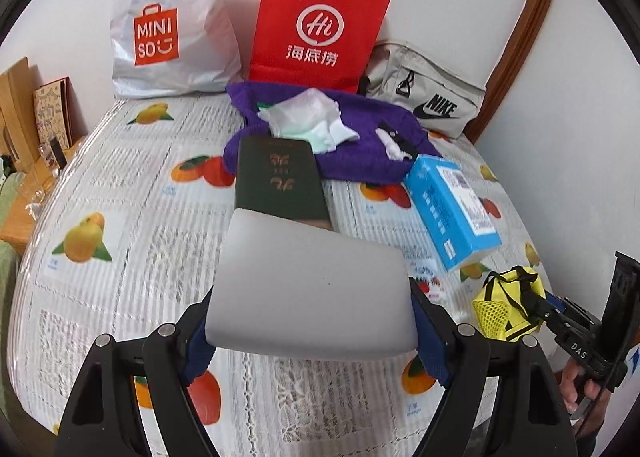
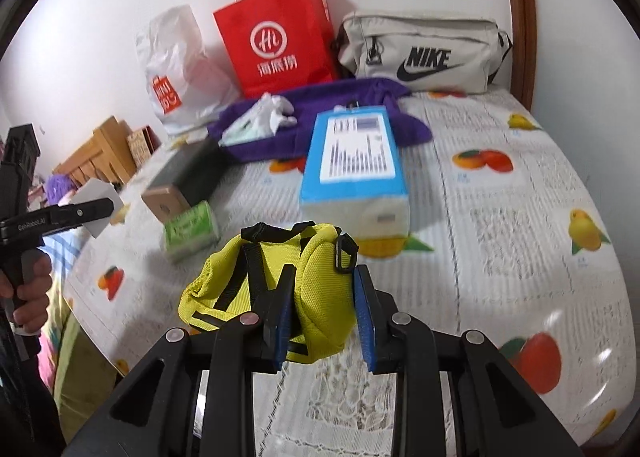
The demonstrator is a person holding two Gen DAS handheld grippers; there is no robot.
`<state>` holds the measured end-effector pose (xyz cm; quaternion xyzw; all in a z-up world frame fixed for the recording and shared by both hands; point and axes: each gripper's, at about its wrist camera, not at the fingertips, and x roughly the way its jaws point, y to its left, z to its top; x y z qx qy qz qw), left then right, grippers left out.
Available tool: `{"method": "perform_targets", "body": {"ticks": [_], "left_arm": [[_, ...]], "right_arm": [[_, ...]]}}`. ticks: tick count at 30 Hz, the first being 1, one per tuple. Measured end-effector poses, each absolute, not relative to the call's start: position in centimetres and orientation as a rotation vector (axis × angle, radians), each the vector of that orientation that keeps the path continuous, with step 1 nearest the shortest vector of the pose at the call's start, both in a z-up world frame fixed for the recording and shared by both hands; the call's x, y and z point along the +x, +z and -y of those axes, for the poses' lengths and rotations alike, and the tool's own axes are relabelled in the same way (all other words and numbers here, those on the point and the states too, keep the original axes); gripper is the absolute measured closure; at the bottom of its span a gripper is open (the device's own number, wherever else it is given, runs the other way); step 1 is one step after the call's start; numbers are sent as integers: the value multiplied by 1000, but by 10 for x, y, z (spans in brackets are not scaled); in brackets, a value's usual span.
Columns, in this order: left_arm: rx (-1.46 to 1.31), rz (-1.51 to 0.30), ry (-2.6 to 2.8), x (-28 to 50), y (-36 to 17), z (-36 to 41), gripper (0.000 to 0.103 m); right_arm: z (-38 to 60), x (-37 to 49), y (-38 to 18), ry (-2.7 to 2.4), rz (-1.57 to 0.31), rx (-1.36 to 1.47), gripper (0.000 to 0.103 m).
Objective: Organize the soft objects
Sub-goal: 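Carry the sponge block and yellow bag over the purple towel with both grippers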
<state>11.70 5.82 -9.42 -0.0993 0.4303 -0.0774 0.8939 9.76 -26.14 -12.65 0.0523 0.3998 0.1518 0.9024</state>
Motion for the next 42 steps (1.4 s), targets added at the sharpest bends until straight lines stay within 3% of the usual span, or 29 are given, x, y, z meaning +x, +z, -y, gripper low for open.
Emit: {"method": "perform_targets", "body": {"ticks": [21,42], "left_arm": [[-213,-882,-144,221,-66,-45,22],[-265,-965,-107,325,-94,-49,22]], "right_arm": [[249,225,-70,327,-739,72,75],[209,366,-63,373,-716,46,75]]}}
